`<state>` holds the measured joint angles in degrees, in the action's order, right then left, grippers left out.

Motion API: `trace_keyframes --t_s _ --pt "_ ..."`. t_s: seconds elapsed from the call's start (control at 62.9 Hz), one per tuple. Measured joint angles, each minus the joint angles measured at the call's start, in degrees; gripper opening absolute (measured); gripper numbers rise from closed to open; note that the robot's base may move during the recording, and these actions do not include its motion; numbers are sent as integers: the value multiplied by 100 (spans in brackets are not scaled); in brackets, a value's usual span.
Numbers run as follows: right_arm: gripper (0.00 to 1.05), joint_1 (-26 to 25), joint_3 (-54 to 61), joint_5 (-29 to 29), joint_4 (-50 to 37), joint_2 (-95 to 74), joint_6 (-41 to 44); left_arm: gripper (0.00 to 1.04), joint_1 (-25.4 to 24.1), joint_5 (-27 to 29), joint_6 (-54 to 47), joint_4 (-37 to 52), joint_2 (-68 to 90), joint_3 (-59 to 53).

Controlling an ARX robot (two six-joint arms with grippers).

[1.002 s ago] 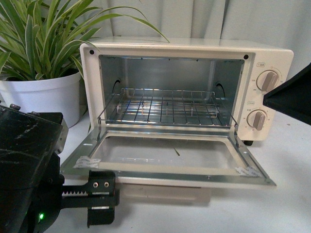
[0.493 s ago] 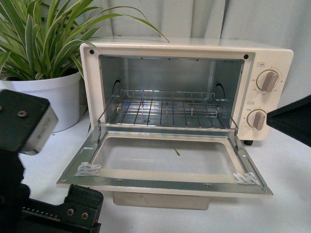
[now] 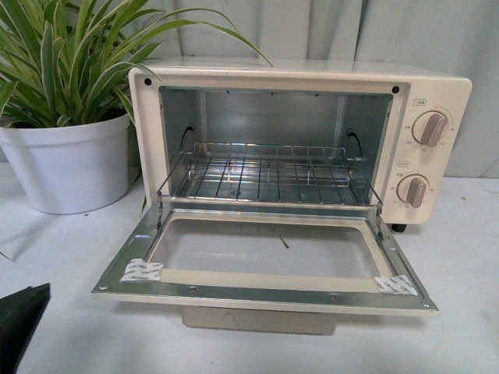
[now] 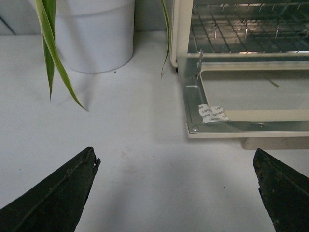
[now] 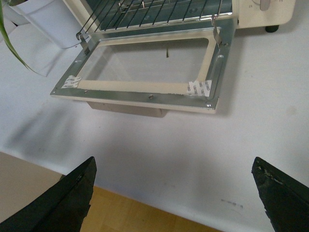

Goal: Open oven

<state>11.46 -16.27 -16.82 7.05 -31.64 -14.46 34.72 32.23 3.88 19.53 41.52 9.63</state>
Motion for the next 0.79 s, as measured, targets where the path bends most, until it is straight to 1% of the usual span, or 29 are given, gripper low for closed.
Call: trace_keyframes --t_s 0.064,0.159,0.238,0.302,0.541,0.572,0.588,0.604,0.62,0.652,0.668,0.684,0.715,0.731,0.747,0.763,0.795 --pt "95 -212 234 -138 229 518 4 98 136 162 0 -195 -608 -170" --pt "95 -417 385 -238 487 1023 42 98 188 284 70 -621 -1217 -286" --pt "95 -511 518 -262 538 1333 72 98 221 365 118 -758 -1412 -378" --pt "95 -619 691 -398 476 1641 -2 98 201 387 192 -855 -1449 -459" --pt "95 -645 767 -341 404 1801 -94 98 177 393 243 -905 -1534 -494" --pt "92 -466 892 157 133 1976 22 97 164 378 199 -846 -1530 -516" --pt "89 -337 1027 542 -131 2103 179 96 151 352 179 -741 -1528 -549" --pt "85 -188 1156 1196 -365 2280 358 91 68 203 48 -306 -1580 -706" --pt "79 -76 1300 1810 -597 2503 608 87 52 188 -17 -177 -1696 -807" --pt "71 -26 1381 2437 -741 2774 929 78 -50 144 -129 -466 -2157 -896" --pt "67 -48 1410 2531 -782 2861 1014 75 -127 57 -151 -581 -2378 -896" --pt "64 -81 1440 2610 -800 2927 1082 69 -262 -166 -195 -750 -2680 -896" --pt "55 -179 1552 2610 -793 3042 1200 60 -514 -424 -247 -1014 -3150 -896" --pt "51 -247 1580 2544 -776 3071 1237 58 -573 -476 -247 -1058 -3213 -896" --pt "47 -393 1582 2354 -737 3099 1272 55 -693 -570 -260 -1147 -3316 -896" --pt "46 -461 1582 2288 -723 3102 1283 51 -809 -684 -267 -1226 -3399 -896" --pt "38 -756 1587 1816 -706 3112 1329 46 -981 -831 -280 -1333 -3499 -896"
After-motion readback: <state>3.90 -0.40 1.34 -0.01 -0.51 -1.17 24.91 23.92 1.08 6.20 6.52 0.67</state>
